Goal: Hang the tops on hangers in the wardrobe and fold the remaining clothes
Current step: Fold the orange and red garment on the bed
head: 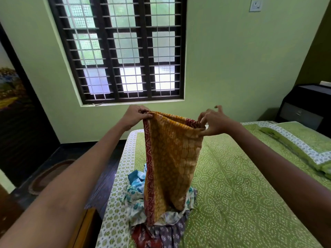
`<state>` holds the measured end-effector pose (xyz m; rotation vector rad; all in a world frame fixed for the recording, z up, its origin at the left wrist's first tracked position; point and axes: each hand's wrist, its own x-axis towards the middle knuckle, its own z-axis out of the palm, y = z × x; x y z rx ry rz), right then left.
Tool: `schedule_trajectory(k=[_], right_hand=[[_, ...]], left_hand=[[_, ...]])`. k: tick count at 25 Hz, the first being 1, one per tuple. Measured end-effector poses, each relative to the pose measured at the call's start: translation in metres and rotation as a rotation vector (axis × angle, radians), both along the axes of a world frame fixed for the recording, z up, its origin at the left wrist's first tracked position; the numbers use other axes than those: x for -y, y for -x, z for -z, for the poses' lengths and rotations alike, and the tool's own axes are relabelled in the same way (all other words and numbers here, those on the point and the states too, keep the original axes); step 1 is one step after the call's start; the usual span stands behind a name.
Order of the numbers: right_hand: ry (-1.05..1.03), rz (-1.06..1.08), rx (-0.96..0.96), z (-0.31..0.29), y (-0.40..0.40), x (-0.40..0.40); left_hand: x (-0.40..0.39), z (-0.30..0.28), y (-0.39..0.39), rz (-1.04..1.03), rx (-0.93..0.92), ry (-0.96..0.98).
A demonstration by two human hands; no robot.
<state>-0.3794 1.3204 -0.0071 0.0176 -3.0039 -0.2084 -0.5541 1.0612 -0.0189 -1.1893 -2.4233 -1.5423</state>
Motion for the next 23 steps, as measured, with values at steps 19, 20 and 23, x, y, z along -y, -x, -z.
schedule_trajectory(k=[19,20,23], right_hand=[[0.428,-0.428,0.043,0.02,-0.016,0.067],[0.324,-0.358,0.054,0.018,-0.012,0.056],[0.164,-0.145,0.071,0.018,-0.002,0.027]], left_hand=[[-0.002,0.006,0.016,-0.052,-0.108,-0.019],[0.001,0.009,0.018,-0.044,-0.097,-0.008],[0.006,0.017,0.016,0.0,-0.095,0.046]])
